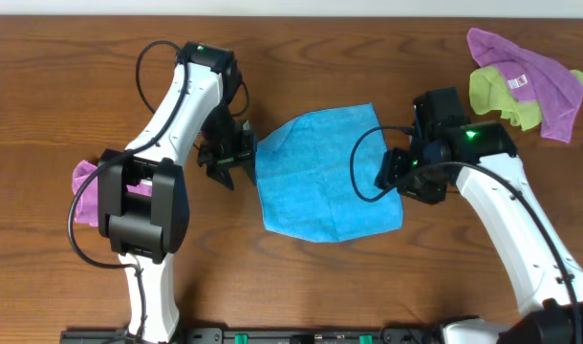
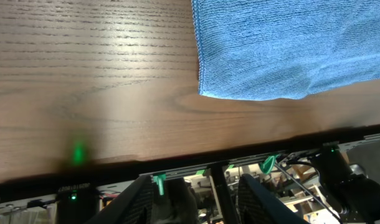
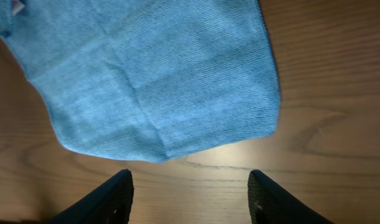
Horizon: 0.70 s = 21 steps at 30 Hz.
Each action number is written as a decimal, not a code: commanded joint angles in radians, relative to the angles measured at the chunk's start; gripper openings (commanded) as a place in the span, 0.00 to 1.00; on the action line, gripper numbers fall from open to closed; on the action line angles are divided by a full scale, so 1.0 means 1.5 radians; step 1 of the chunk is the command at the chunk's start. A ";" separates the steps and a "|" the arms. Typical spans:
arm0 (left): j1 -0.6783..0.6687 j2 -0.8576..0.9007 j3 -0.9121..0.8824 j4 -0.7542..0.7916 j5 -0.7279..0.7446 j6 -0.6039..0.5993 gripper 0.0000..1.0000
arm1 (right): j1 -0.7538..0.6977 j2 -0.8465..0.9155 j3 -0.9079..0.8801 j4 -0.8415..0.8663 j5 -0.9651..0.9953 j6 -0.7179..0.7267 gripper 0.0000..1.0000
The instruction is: Fold the cloth
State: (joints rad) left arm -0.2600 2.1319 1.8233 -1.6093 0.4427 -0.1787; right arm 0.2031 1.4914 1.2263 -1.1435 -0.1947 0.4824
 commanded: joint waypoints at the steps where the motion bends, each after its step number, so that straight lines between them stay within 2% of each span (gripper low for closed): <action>1: 0.003 -0.005 0.008 -0.011 0.033 -0.002 0.45 | 0.004 -0.006 0.001 -0.019 0.056 0.020 0.60; 4: 0.006 -0.005 0.007 -0.001 0.141 -0.018 0.41 | -0.010 -0.007 0.001 -0.036 0.065 0.042 0.60; 7: 0.007 -0.005 -0.002 0.011 0.213 -0.037 0.39 | -0.030 -0.018 0.001 -0.042 0.053 0.042 0.60; 9: 0.006 -0.006 -0.013 0.005 0.247 -0.036 0.33 | -0.050 -0.034 0.001 -0.057 0.048 0.028 0.60; 12: 0.000 -0.026 -0.016 -0.008 0.252 -0.036 0.33 | -0.081 -0.076 0.000 -0.076 0.047 -0.009 0.60; 16: 0.001 -0.093 -0.016 -0.006 0.245 -0.043 0.41 | -0.114 -0.137 0.000 -0.091 0.047 -0.041 0.61; 21: 0.008 -0.229 -0.016 -0.040 0.157 -0.123 0.50 | -0.128 -0.181 0.000 -0.143 0.036 -0.066 0.61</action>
State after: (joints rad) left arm -0.2558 1.8732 1.8004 -1.6108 0.7494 -0.2874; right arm 0.0196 1.2335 1.2259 -1.3445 -0.1310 0.4263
